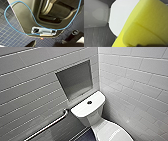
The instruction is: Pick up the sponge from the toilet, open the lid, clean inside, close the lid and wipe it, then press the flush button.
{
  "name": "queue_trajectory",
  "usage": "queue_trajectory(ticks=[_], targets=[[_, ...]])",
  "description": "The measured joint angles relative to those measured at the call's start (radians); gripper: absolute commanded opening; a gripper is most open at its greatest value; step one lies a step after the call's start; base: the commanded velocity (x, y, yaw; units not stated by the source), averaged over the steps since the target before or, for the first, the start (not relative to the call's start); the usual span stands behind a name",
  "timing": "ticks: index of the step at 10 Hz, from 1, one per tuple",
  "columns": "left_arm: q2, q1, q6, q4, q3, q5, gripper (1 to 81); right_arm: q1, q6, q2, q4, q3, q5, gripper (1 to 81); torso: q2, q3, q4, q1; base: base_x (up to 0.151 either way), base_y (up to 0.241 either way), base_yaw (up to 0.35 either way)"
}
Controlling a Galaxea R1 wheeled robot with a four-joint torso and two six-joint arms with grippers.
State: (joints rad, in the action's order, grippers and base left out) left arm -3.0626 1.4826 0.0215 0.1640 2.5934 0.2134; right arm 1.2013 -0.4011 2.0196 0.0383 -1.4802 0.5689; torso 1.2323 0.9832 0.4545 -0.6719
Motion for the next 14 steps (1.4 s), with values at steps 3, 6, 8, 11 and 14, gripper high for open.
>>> queue_trajectory(ticks=[3,6,8,11,14], targets=[[-0.002,0.0,0.0,0.0,0.0,0.0,81.1,-0.237,0.066,0.052,0.071,0.013,-0.204,1.0,0.0,0.0,0.0,0.0,0.0,0.0,0.0],[-0.001,0.0,0.0,0.0,0.0,0.0,81.1,-0.424,0.095,0.194,0.099,-0.152,-0.451,1.0,0.0,0.0,0.0,0.0,0.0,0.0,0.0],[-0.002,0.0,0.0,0.0,0.0,0.0,81.1,-0.552,0.106,0.304,0.105,-0.282,-0.55,1.0,0.0,0.0,0.0,0.0,0.0,0.0,0.0],[-0.001,0.0,0.0,-0.001,0.0,0.0,81.1,-0.588,0.114,0.475,0.111,-0.461,-0.689,1.0,0.0,0.0,0.0,0.0,0.0,0.0,0.0],[0.002,0.0,0.0,-0.001,0.0,0.004,81.1,-0.591,0.088,0.535,0.123,-0.676,-0.703,1.0,0.0,0.0,0.0,0.0,0.0,0.0,0.0]])
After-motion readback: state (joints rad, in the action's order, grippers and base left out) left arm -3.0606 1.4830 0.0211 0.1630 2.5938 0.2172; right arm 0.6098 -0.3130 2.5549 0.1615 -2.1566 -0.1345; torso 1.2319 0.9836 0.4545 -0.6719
